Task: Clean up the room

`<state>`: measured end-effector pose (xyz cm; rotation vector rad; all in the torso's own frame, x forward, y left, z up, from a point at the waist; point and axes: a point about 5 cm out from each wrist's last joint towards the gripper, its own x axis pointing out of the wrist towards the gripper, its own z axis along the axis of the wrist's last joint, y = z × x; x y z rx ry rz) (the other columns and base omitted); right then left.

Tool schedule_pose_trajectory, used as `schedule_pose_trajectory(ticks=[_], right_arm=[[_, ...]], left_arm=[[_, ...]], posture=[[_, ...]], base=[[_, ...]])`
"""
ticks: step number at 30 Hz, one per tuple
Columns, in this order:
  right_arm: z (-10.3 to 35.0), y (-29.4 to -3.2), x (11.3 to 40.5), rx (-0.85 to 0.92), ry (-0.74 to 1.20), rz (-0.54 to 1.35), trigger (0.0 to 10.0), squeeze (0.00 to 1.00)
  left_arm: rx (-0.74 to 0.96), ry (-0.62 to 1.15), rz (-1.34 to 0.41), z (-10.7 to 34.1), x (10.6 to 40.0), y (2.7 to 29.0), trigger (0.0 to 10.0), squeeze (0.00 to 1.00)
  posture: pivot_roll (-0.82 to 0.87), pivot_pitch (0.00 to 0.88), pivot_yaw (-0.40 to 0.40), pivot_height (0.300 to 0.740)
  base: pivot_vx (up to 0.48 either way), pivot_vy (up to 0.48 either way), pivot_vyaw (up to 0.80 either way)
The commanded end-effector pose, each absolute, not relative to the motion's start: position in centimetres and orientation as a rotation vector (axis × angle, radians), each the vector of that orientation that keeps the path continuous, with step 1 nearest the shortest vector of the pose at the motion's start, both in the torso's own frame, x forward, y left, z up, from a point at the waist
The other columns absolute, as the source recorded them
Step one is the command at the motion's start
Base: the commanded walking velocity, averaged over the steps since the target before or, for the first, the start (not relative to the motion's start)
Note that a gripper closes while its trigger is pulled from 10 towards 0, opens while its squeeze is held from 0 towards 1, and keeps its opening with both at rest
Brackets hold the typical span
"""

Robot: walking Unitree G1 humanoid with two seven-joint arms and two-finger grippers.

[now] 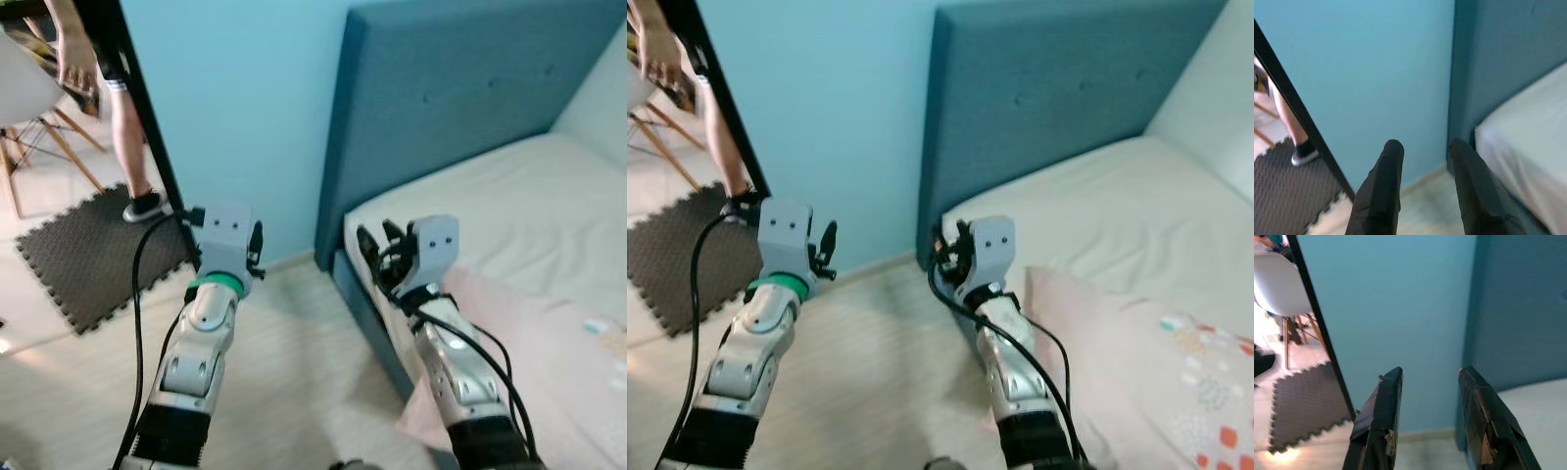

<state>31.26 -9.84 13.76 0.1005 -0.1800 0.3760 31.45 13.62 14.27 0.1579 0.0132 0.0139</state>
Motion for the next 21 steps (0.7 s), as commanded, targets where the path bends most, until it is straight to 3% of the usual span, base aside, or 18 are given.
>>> schedule_pose_trajectory(ticks=[1,21], right_arm=[[13.0,-10.06,31.03,0.104,-0.149,0.372,10.0,0.0],[13.09,-10.28,31.23,0.11,-0.148,0.364,10.0,0.0]], left_arm=[[0.158,0.039,-0.003,13.65,31.29,13.4,10.0,0.0],[0.13,0.046,-0.02,13.86,31.6,13.19,10.0,0.0]], posture=[[-0.08,0.015,0.041,0.74],[-0.08,0.01,0.046,0.74]], base=[[0.0,0.0,-0.77],[0.0,0.0,-0.78]])
